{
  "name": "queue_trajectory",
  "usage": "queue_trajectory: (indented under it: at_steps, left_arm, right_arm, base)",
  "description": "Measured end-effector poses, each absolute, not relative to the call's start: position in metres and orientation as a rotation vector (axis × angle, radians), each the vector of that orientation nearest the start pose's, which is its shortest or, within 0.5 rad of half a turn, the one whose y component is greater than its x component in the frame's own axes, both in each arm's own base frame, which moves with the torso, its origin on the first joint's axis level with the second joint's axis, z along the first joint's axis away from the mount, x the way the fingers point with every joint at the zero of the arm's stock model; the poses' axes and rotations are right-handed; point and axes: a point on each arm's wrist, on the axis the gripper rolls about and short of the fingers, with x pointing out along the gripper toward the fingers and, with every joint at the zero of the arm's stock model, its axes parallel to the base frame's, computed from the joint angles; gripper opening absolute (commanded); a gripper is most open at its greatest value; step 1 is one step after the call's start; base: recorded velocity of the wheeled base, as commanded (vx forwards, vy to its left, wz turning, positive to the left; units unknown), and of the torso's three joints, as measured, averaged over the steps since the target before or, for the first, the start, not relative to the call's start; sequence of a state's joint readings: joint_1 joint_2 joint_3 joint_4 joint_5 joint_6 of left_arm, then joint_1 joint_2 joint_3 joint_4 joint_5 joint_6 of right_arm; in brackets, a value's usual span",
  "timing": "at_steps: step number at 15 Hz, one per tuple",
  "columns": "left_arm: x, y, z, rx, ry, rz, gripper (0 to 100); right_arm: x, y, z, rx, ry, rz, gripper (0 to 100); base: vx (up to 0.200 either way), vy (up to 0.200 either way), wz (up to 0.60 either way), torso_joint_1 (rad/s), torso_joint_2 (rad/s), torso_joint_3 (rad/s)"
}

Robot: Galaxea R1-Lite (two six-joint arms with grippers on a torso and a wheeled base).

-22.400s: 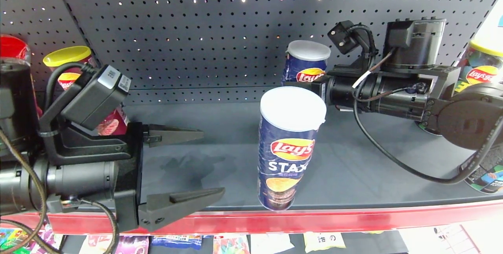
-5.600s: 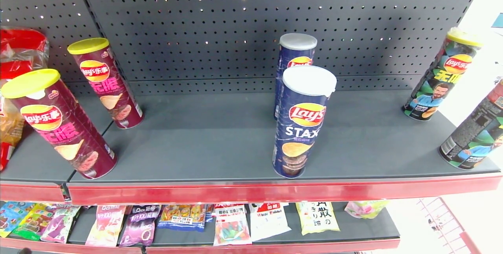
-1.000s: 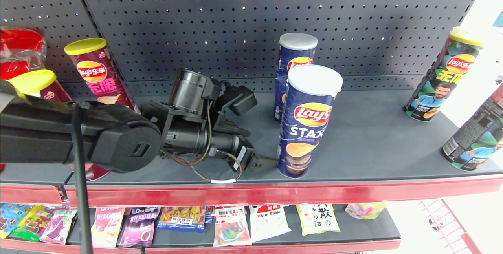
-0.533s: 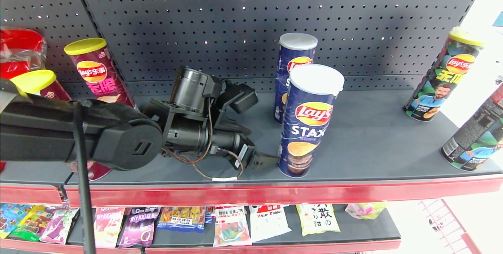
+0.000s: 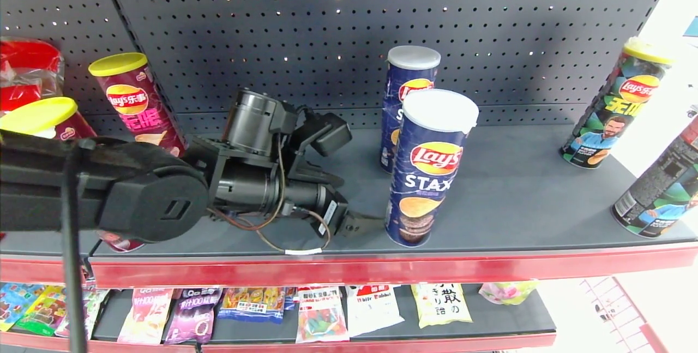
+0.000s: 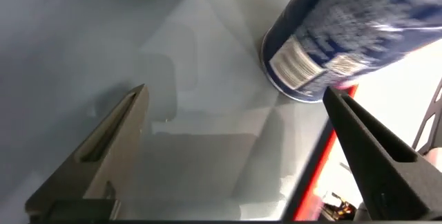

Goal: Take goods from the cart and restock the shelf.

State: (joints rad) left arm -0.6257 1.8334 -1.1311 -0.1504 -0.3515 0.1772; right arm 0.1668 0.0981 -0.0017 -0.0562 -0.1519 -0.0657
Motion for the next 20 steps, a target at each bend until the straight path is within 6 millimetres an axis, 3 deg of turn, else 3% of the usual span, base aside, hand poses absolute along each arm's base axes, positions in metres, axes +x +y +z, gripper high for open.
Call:
queue_trajectory:
  at_steps: [3, 7, 10, 13, 16, 20]
  left_arm:
    - [0.246, -0.186, 0.189, 0.235, 0.484, -0.993, 100]
    - [0.171, -0.125, 0.207, 0.225, 0.412, -0.933, 100]
    - [0.111, -0.072, 0.206, 0.203, 0.369, -0.83, 100]
    - [0.051, -0.031, 0.19, 0.17, 0.366, -0.733, 100]
    - [0.0, -0.005, 0.162, 0.137, 0.367, -0.615, 100]
    - [-0.037, 0.017, 0.134, 0.066, 0.319, -0.316, 100]
  right_arm:
    - [-0.014, -0.006, 0.084, -0.073, 0.039, 0.016, 100]
    - [-0.014, -0.006, 0.084, -0.069, 0.039, 0.016, 100]
    - [-0.014, -0.006, 0.083, -0.065, 0.04, 0.016, 100]
    - [-0.014, -0.006, 0.084, -0.065, 0.039, 0.016, 100]
    - [-0.014, -0.006, 0.083, -0.064, 0.04, 0.016, 100]
    - [-0.014, -0.006, 0.083, -0.035, 0.041, 0.017, 100]
  base:
    - [0.0, 0.0, 0.0, 0.0, 0.0, 0.0]
    - [0.0, 0.0, 0.0, 0.0, 0.0, 0.0]
    - [0.0, 0.0, 0.0, 0.0, 0.0, 0.0]
    - [0.0, 0.0, 0.0, 0.0, 0.0, 0.0]
    - [0.0, 0.0, 0.0, 0.0, 0.0, 0.0]
    - [0.0, 0.0, 0.0, 0.0, 0.0, 0.0]
